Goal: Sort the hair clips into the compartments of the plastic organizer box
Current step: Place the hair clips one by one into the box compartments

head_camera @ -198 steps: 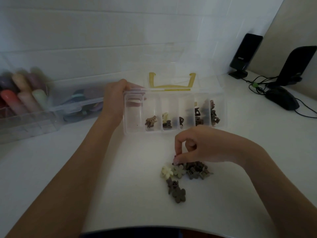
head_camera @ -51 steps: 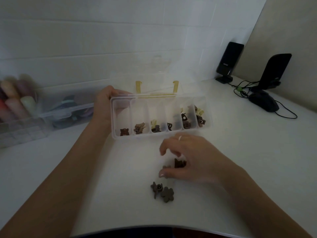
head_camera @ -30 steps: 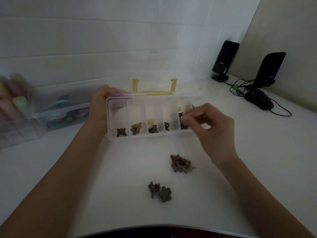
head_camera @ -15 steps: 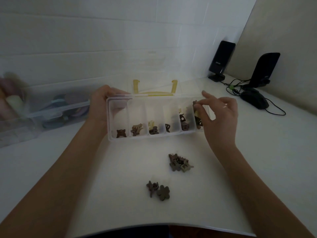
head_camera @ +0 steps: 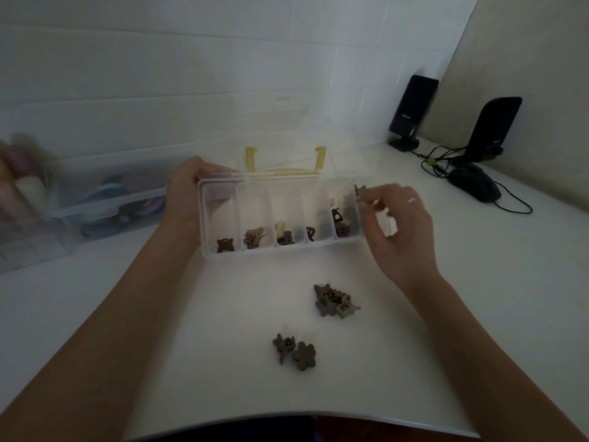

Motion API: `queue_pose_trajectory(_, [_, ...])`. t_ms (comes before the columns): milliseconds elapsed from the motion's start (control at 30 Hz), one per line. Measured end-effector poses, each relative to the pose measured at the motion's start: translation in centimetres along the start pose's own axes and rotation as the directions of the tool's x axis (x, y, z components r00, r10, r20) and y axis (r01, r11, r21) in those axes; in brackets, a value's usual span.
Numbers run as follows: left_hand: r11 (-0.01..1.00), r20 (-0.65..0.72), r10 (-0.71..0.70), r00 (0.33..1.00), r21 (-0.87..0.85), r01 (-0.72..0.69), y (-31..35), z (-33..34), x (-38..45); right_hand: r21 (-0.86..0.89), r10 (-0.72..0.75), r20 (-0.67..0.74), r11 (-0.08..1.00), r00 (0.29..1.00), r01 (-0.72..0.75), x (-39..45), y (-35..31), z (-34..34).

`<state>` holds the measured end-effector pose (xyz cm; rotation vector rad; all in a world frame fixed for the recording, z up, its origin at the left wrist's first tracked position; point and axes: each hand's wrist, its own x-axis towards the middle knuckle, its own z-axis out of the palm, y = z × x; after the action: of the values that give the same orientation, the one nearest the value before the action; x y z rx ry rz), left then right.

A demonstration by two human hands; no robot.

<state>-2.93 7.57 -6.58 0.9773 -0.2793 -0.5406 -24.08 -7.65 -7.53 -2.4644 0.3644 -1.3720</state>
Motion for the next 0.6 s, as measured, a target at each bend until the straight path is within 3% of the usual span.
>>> queue_pose_trajectory(100, [0.999,0.007,-0.019,1.000,-0.028,0.020,0.1,0.1,0.0,0.138,-0.157,0.148,0.981,0.977,0.137,-1.0,-1.6,-0.3])
queue_pose_trajectory(167, [0.999,0.003,-0.020,1.000,-0.031,0.020,0.2,0.1,0.0,0.239,-0.217,0.294,0.960,0.931,0.148,-2.0,-2.7,-0.3])
queue_pose_trajectory(233, [1.000,-0.008,-0.012,1.000,-0.008,0.012,0.1,0.0,0.1,0.305,-0.209,0.502,0.951,0.839,0.054,-2.6,-3.6,0.0])
queue_pose_trajectory(333, [1.000,-0.027,-0.007,1.000,-0.007,0.007,0.0,-0.1,0.4,0.339,-0.203,0.747,0.935,0.634,-0.101,-3.0,-4.4,0.3])
queue_pose_trajectory(433, [1.000,-0.029,0.000,1.000,-0.012,0.000,0.0,0.1,0.5,0.308,-0.265,0.811,0.951,0.521,0.005,-3.3,-5.5,0.5])
queue_pose_trajectory(500, [1.000,-0.016,0.000,1.000,-0.021,0.000,0.0,0.2,0.3,0.308,-0.306,0.807,0.948,0.505,0.082,-3.7,-6.2,1.0])
queue_pose_trajectory(600, [0.999,-0.003,-0.015,1.000,-0.043,0.015,0.0,0.1,0.3,0.345,-0.309,0.736,0.937,0.603,0.059,-4.1,-6.4,2.4])
